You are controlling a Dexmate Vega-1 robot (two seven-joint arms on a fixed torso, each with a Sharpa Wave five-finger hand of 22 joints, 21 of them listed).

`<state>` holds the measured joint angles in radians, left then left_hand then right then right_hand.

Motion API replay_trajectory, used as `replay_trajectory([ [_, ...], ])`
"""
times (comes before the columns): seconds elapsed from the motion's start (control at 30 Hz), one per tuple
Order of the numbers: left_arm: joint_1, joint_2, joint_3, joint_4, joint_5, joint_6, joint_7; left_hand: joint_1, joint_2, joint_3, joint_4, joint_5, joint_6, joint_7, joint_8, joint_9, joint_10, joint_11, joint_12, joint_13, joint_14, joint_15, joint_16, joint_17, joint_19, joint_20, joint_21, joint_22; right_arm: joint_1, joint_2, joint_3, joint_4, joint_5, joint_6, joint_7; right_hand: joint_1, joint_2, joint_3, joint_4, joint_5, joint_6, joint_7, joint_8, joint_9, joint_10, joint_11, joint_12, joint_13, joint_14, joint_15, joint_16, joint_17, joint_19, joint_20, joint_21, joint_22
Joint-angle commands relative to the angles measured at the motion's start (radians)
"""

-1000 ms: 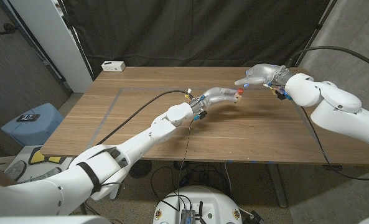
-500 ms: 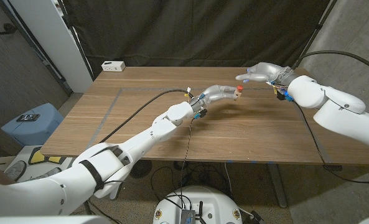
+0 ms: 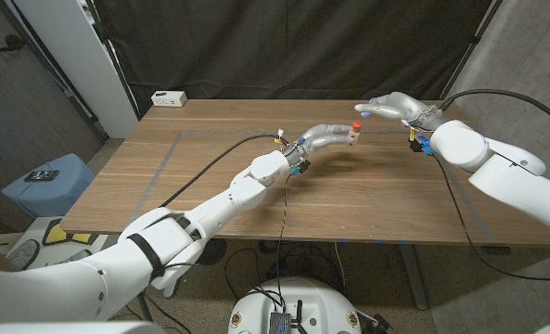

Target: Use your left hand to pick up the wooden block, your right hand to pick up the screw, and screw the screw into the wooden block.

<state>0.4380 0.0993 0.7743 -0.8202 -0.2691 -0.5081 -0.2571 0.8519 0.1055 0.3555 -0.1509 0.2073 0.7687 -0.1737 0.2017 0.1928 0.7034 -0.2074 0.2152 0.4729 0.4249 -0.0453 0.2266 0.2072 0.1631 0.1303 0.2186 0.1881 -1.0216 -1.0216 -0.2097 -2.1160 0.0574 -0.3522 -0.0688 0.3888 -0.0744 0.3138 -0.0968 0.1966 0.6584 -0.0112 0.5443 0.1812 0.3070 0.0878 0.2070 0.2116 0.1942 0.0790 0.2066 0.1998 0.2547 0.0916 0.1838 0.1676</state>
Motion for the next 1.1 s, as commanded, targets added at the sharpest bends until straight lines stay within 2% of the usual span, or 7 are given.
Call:
replay_trajectory([
  [0.03,-0.011,-0.035,-0.022,0.068,-0.053,-0.021,-0.041,-0.012,0.002,0.009,0.003,0.004,0.021,0.006,0.007,0.005,0.003,0.004,0.005,-0.001,0.013,-0.038,0.003,0.001,0.014,0.001,0.009,0.004,-0.059,0.079,0.039,0.062,0.129,0.126,-0.094,0.005,0.012,0.001,-0.007,0.011,-0.010,-0.003,-0.010,0.003,-0.021,0.004,-0.007,0.003,-0.015,0.007,-0.005,0.003,-0.018,0.001,-0.005,0.002],
  [0.2,-0.007,-0.040,-0.030,0.074,-0.069,-0.017,-0.051,-0.013,0.002,0.010,0.003,0.004,0.021,0.005,0.006,0.005,0.004,0.002,0.005,-0.001,0.013,-0.039,0.002,0.001,0.016,0.003,0.010,0.005,-0.076,0.115,0.044,0.088,0.171,0.183,-0.119,0.008,0.019,0.004,-0.011,0.013,-0.032,-0.014,-0.030,0.002,-0.035,0.001,-0.009,0.003,-0.023,0.010,-0.007,0.002,-0.026,0.002,-0.004,0.002],
  [0.23,-0.006,-0.039,-0.031,0.072,-0.071,-0.015,-0.053,-0.013,0.002,0.010,0.003,0.004,0.022,0.004,0.007,0.005,0.004,0.002,0.005,-0.001,0.014,-0.039,0.002,0.001,0.017,0.003,0.011,0.005,-0.080,0.120,0.044,0.089,0.174,0.187,-0.129,0.009,0.021,0.005,-0.013,0.015,-0.056,-0.016,-0.046,0.002,-0.038,0.003,-0.008,0.003,-0.025,0.011,-0.007,0.002,-0.029,0.004,-0.003,0.002],
  [0.3,-0.005,-0.039,-0.033,0.072,-0.076,-0.011,-0.058,-0.014,0.001,0.010,0.003,0.004,0.022,0.004,0.007,0.005,0.004,0.002,0.005,-0.001,0.014,-0.039,0.002,0.000,0.018,0.003,0.011,0.005,-0.085,0.127,0.044,0.092,0.180,0.197,-0.140,0.010,0.023,0.005,-0.015,0.016,-0.074,-0.020,-0.059,0.001,-0.048,0.002,-0.011,0.003,-0.030,0.011,-0.007,0.002,-0.031,0.005,-0.003,0.002],
  [0.63,-0.004,-0.042,-0.041,0.072,-0.102,0.008,-0.090,-0.016,0.003,0.012,0.003,0.004,0.018,0.007,0.005,0.005,0.001,0.003,0.004,-0.002,0.013,-0.037,0.002,0.001,0.018,0.004,0.011,0.006,-0.101,0.172,0.041,0.118,0.223,0.262,-0.176,0.013,0.029,0.007,-0.020,0.020,-0.099,-0.032,-0.085,0.000,-0.072,-0.003,-0.015,0.001,-0.048,0.017,-0.011,0.002,-0.040,0.006,-0.002,0.002],
  [0.87,0.012,-0.031,-0.047,0.031,-0.121,0.050,-0.098,-0.020,0.004,0.013,0.006,0.004,0.013,0.011,0.003,0.005,-0.001,0.004,0.003,-0.002,0.012,-0.036,0.001,0.002,0.017,0.004,0.011,0.006,-0.114,0.196,0.039,0.139,0.261,0.312,-0.177,0.013,0.032,0.007,-0.023,0.023,-0.120,-0.044,-0.108,-0.002,-0.089,-0.010,-0.017,-0.001,-0.061,0.024,-0.013,0.002,-0.047,0.009,-0.002,0.002],
  [1.1,0.026,-0.016,-0.047,-0.006,-0.129,0.076,-0.102,-0.023,0.005,0.014,0.006,0.004,0.012,0.009,0.003,0.005,-0.002,0.005,0.004,-0.002,0.010,-0.034,-0.001,0.001,0.017,0.006,0.011,0.007,-0.126,0.213,0.035,0.148,0.292,0.342,-0.177,0.013,0.035,0.007,-0.026,0.025,-0.143,-0.032,-0.133,-0.004,-0.106,0.001,-0.019,-0.005,-0.077,0.029,-0.015,0.001,-0.053,0.006,-0.002,0.001],
])
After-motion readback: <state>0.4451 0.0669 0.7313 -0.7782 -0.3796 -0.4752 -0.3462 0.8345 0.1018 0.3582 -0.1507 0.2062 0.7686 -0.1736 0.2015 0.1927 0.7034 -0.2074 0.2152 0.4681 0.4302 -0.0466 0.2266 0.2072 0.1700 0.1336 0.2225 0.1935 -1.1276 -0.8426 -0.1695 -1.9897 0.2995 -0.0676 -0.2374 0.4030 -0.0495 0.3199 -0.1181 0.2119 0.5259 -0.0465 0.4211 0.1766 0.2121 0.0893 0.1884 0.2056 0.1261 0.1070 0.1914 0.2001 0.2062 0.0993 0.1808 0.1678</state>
